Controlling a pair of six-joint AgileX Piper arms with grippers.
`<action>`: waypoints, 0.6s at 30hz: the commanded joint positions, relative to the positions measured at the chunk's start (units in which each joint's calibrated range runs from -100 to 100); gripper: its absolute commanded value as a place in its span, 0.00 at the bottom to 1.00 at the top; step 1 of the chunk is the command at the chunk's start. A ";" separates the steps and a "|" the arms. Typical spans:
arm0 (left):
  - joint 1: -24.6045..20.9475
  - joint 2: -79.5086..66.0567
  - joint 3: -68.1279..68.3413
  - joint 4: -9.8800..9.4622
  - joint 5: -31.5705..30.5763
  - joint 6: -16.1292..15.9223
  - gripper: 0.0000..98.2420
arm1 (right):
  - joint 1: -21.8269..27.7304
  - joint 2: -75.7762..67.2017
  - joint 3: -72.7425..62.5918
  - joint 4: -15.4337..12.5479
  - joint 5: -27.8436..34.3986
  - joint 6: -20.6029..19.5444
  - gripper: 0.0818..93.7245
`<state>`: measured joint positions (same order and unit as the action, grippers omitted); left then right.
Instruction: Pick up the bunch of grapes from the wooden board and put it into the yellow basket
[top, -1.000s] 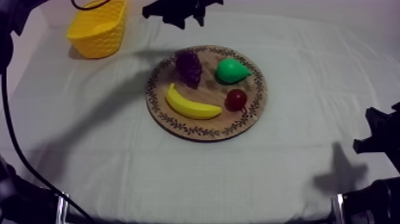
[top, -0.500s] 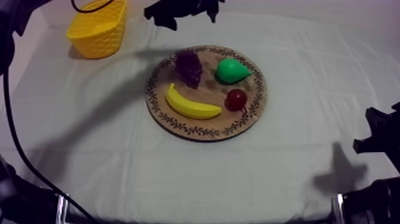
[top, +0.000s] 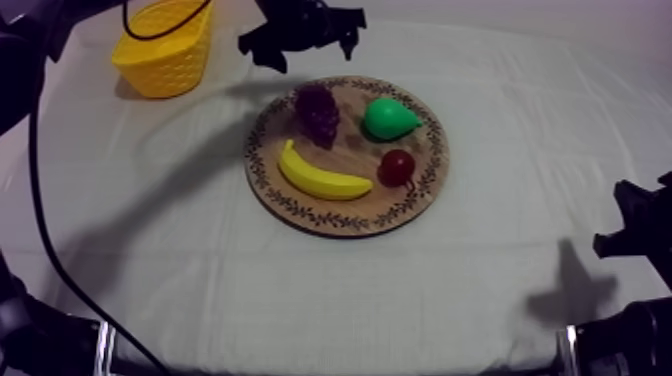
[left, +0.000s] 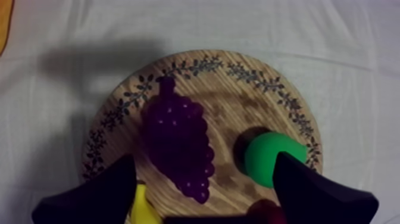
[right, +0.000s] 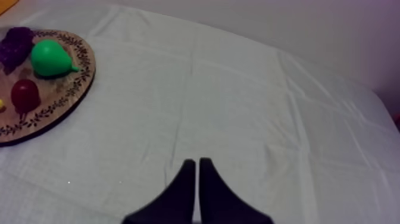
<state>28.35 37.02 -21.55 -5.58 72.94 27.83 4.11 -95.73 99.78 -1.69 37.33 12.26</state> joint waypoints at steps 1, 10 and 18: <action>-0.07 1.05 -0.15 0.06 -0.25 -0.12 0.88 | 0.03 -0.02 -0.01 0.01 -0.15 0.02 0.00; -0.17 7.08 -1.68 0.56 -0.99 -0.48 0.87 | 0.03 -0.02 -0.01 0.01 -0.15 0.02 0.00; -0.20 10.37 -3.33 1.18 -1.10 -0.93 0.87 | 0.03 -0.02 -0.01 0.01 -0.15 0.02 0.00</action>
<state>28.20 47.11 -24.78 -4.42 71.77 26.94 4.11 -95.73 99.78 -1.69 37.21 12.29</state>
